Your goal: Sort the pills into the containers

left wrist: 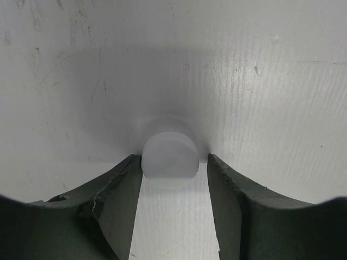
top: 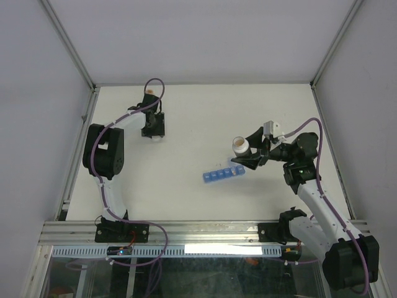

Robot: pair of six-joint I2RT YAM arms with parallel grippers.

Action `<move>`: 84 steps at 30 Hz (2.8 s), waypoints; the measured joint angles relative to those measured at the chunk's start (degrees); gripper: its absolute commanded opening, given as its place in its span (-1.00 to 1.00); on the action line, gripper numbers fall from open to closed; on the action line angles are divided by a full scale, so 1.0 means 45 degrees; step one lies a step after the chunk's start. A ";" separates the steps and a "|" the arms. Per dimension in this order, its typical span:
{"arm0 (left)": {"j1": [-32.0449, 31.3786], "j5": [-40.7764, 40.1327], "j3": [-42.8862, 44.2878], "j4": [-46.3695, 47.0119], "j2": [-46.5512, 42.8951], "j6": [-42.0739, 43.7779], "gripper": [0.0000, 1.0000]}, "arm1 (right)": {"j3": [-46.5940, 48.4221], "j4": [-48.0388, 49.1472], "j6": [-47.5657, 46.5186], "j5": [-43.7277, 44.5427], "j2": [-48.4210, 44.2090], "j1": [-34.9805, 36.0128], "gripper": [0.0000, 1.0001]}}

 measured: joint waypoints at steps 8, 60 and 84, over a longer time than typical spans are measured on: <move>-0.0005 -0.0146 0.0083 -0.0121 0.0058 0.0078 -0.29 | 0.0000 0.0107 0.0243 -0.0005 0.0000 -0.0102 -1.00; -0.4945 1.1521 -0.7873 1.3304 -0.8155 -0.7431 -0.45 | 0.3813 -1.3085 -0.9039 0.5017 0.2433 0.3444 -1.00; -0.5892 1.0729 -0.7451 1.1584 -0.7873 -0.6747 -0.46 | 0.4080 -1.3789 -0.9083 0.5688 0.2914 0.3871 -1.00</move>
